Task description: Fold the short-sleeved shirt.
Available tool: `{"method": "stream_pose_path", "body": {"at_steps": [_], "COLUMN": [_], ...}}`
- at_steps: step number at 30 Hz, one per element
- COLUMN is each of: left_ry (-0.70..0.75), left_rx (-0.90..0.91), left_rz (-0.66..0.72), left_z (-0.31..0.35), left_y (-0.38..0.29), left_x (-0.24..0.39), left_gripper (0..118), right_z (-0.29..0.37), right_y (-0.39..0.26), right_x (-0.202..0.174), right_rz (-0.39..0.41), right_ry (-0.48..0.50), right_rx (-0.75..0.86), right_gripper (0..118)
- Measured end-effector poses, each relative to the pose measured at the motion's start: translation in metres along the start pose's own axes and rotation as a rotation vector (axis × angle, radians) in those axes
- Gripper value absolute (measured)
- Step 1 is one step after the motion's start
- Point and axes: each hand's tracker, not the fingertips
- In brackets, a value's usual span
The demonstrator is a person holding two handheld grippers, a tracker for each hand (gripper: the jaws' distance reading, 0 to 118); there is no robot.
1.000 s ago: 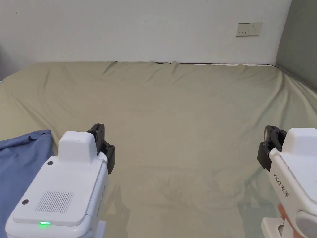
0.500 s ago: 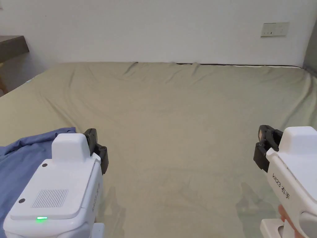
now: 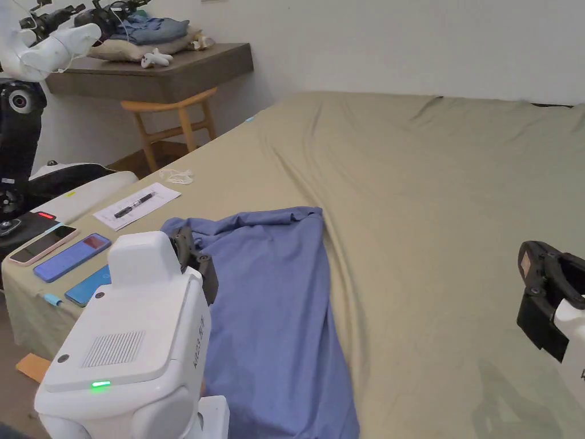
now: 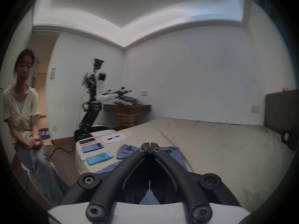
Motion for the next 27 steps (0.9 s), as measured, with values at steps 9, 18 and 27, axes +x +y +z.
{"method": "stream_pose_path", "body": {"at_steps": [9,18,27], "left_ry": [0.057,-0.148,-0.135], "left_rx": [-0.146,-0.343,-0.787], "left_rz": [0.011,-0.063,0.03], "left_z": [-0.02,-0.169,-0.326], "left_y": [-0.001,-0.003,-0.109], "left_x": [0.0,0.051,0.064], "left_gripper": [0,0,109], "right_z": [-0.003,0.012,0.018], "right_y": [-0.001,-0.03,-0.047], "right_x": [0.0,0.055,0.088], "right_rz": [-0.025,-0.08,-0.105], "right_ry": [0.036,-0.072,-0.196], "right_rx": [-0.059,-0.182,-0.268], "right_gripper": [2,2,2]}}
